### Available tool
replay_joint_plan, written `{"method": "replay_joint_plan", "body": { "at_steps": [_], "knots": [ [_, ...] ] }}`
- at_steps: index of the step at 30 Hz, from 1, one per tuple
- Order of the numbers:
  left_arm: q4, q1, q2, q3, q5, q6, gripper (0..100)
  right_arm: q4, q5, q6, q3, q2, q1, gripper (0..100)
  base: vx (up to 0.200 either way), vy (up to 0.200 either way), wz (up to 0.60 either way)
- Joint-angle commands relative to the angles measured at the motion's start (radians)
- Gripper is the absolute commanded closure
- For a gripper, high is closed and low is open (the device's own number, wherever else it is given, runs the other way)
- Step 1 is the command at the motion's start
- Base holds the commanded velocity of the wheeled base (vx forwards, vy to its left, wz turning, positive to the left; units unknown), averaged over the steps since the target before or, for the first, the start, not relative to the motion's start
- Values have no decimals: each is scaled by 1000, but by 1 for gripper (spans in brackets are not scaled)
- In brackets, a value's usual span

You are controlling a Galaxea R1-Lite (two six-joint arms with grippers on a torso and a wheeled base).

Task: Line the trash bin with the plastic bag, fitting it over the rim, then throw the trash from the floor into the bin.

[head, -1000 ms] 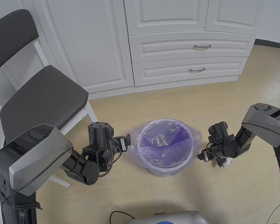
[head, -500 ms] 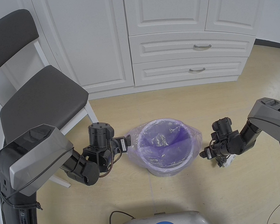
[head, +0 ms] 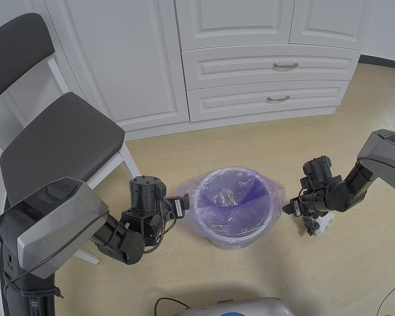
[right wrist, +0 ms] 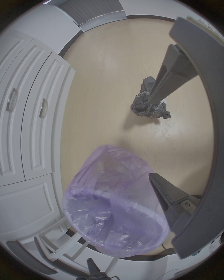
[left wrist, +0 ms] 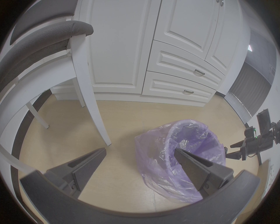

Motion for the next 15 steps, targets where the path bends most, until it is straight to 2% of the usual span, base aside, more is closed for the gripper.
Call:
{"method": "replay_joint_plan", "body": {
  "at_steps": [1, 12, 15],
  "knots": [
    [0, -2, 7, 0, 1, 0, 0, -8, 4, 9, -28, 20, 4, 0, 0, 0, 0],
    [0, 9, 10, -11, 1, -2, 0, -16, -6, 98, -322, 286, -9, 0, 0, 0, 0],
    [0, 12, 13, -16, -1, -3, 0, 124, 10, 150, -405, 306, -15, 0, 0, 0, 0]
  ]
}}
